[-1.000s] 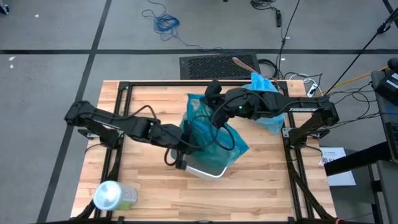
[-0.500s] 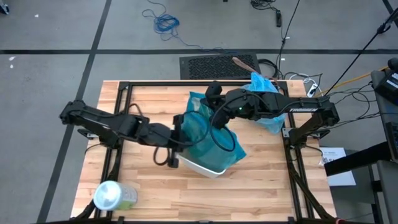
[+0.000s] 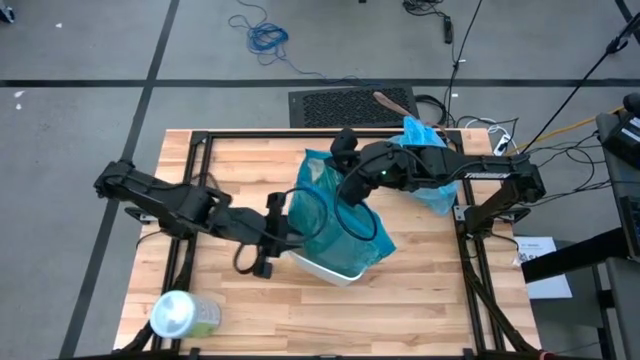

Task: Place trash/remove bag and relplace
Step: Insert the blue trash bag into the trash bin

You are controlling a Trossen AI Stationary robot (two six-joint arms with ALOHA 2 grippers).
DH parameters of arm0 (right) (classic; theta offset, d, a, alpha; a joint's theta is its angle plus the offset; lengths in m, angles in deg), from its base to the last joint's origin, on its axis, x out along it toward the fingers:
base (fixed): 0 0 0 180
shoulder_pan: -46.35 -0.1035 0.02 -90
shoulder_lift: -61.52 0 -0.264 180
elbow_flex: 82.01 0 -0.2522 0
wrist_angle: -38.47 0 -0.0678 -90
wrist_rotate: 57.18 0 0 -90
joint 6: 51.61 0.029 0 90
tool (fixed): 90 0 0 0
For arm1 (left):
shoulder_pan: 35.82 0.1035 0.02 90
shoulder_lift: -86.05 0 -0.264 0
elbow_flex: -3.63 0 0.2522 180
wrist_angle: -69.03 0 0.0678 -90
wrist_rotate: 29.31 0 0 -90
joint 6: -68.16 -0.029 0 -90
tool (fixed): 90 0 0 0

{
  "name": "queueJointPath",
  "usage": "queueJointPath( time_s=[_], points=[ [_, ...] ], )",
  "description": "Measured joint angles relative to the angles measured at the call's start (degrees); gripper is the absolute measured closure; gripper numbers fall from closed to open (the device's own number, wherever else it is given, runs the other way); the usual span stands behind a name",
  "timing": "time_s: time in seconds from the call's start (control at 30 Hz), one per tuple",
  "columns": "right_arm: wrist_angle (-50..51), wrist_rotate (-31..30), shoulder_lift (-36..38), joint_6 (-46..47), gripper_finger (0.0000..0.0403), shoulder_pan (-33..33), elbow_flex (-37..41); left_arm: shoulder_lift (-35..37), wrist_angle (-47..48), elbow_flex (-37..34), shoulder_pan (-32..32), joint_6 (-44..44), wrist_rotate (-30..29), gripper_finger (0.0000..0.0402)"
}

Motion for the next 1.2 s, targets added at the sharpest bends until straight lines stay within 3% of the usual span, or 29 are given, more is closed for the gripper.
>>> queueJointPath(
  time_s=[0.3,0.57,0.97,1.2],
  points=[
    [0.84,1.48,0.0,1.9,0.0403,0.07,0.0,0.33,6.49,14.69,-0.96,-4.48,-1.04,0.0285],
    [1.39,1.68,0.0,1.92,0.0403,0.1,0.0,0.34,9.75,19.45,8.11,-12.11,-1.19,0.0285],
    [3.16,4.62,-0.02,4.45,0.0403,0.07,0.0,-0.65,8.18,19.54,18.34,-17.99,9.69,0.0285],
    [3.15,4.62,-0.02,4.37,0.0403,0.07,0.0,-1.66,6.89,19.54,22.89,-19.58,20.46,0.0285]
  ],
)
